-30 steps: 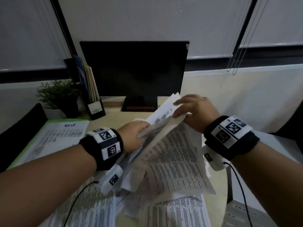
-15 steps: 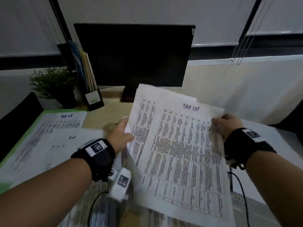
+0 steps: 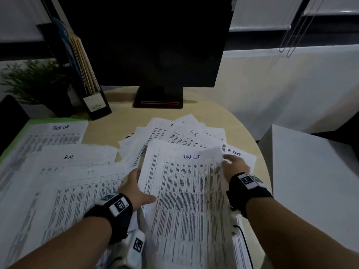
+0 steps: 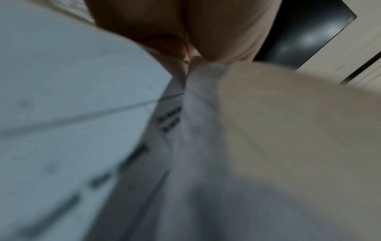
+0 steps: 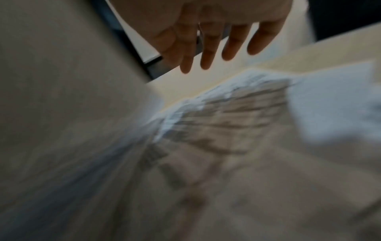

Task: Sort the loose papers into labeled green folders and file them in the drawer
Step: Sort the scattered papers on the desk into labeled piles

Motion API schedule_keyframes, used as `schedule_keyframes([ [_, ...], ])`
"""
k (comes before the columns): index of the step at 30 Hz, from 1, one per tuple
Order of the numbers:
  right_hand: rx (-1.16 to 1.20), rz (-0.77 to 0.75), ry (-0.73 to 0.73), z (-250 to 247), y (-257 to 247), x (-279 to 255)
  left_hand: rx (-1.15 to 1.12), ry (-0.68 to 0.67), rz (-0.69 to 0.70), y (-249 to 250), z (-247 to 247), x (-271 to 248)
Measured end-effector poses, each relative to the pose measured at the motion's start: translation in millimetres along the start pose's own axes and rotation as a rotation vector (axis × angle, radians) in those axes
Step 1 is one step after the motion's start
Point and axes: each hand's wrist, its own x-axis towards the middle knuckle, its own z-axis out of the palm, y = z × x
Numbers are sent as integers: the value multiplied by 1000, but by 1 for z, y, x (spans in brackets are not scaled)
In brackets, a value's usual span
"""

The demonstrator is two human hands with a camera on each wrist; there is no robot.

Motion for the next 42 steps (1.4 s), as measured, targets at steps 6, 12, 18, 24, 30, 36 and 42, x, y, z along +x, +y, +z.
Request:
schedule_keyframes([
  [6, -523, 54, 6, -36, 45, 15, -80, 107, -28, 1, 11, -10],
  [12, -738, 64, -200, -30, 36, 4, -68, 105, -23, -1, 13, -4],
  [18, -771, 39, -157, -29, 31, 7, -45, 103, -20, 1, 13, -4],
  [24, -589, 160, -98, -23, 19, 7, -45, 85, -43, 5, 12, 0],
  [30, -417, 216, -107, -33, 7, 24, -3, 77, -35, 12, 11, -5],
  [36, -399, 192, -151, -37, 11, 28, 100, 27, -27, 16, 6, 1],
  [42, -304, 161, -186, -37, 15, 26, 92, 12, -65, 8, 5, 13],
])
